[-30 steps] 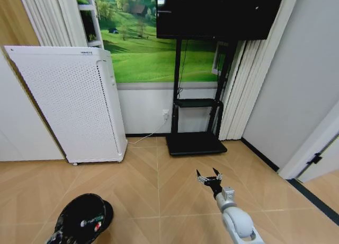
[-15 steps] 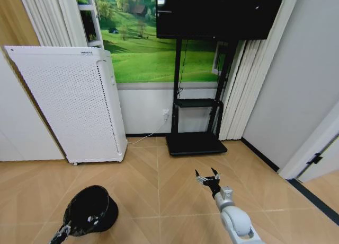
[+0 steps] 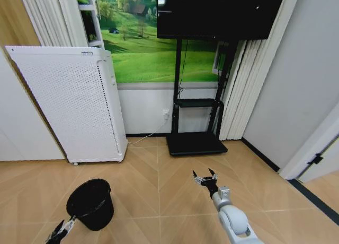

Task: Pick up the trash bin and place the garbage on the floor into it.

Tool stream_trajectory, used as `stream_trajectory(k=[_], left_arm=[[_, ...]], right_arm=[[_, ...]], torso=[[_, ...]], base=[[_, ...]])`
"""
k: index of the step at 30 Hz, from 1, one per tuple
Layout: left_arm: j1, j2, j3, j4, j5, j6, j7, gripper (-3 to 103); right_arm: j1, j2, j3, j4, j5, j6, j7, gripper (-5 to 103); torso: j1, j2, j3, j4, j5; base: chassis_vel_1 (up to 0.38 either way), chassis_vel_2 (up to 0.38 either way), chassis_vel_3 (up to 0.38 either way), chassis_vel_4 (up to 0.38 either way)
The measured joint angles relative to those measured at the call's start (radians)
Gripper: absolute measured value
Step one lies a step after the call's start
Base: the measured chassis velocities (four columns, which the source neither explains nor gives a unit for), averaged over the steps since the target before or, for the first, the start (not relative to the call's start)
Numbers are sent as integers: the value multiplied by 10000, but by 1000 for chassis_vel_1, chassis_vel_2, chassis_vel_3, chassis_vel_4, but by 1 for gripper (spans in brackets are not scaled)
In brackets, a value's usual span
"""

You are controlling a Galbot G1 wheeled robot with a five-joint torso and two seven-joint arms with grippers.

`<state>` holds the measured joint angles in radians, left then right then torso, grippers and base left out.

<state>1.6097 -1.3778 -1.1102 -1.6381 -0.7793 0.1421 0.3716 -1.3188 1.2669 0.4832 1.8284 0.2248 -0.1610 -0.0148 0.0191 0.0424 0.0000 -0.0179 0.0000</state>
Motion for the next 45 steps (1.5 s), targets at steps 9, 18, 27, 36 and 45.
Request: stream_trajectory(k=[9, 18, 27, 36, 45], left_arm=[[-455, -96, 281, -1609, 1119, 371, -736, 100], [-393, 125, 741, -4151, 2143, 1326, -1883, 100], [-1428, 1299, 2516, -4744, 2144, 2411, -2834, 100], [-1900, 1707, 3795, -4520, 2354, 2428, -3817, 100], [-1748, 1625, 3791, -4584, 2610, 2422, -4281, 100]], right_arm=[[-148, 31, 129, -117, 20, 175, -232, 100], [-104, 180, 265, -71, 126, 177, -234, 100], [-107, 349, 567, 265, 246, 231, -12, 100], [-258, 331, 968, 541, 358, 282, -4, 100], [-283, 331, 1026, 628, 367, 271, -7, 100]], torso=[[0, 0, 0, 2, -1], [0, 0, 0, 4, 0], [0, 0, 0, 0, 0], [1, 38, 41, -1, -1], [26, 269, 243, 0, 0]], base=[[0, 0, 0, 0], [0, 0, 0, 0], [0, 0, 0, 0], [0, 0, 0, 0], [0, 0, 0, 0]])
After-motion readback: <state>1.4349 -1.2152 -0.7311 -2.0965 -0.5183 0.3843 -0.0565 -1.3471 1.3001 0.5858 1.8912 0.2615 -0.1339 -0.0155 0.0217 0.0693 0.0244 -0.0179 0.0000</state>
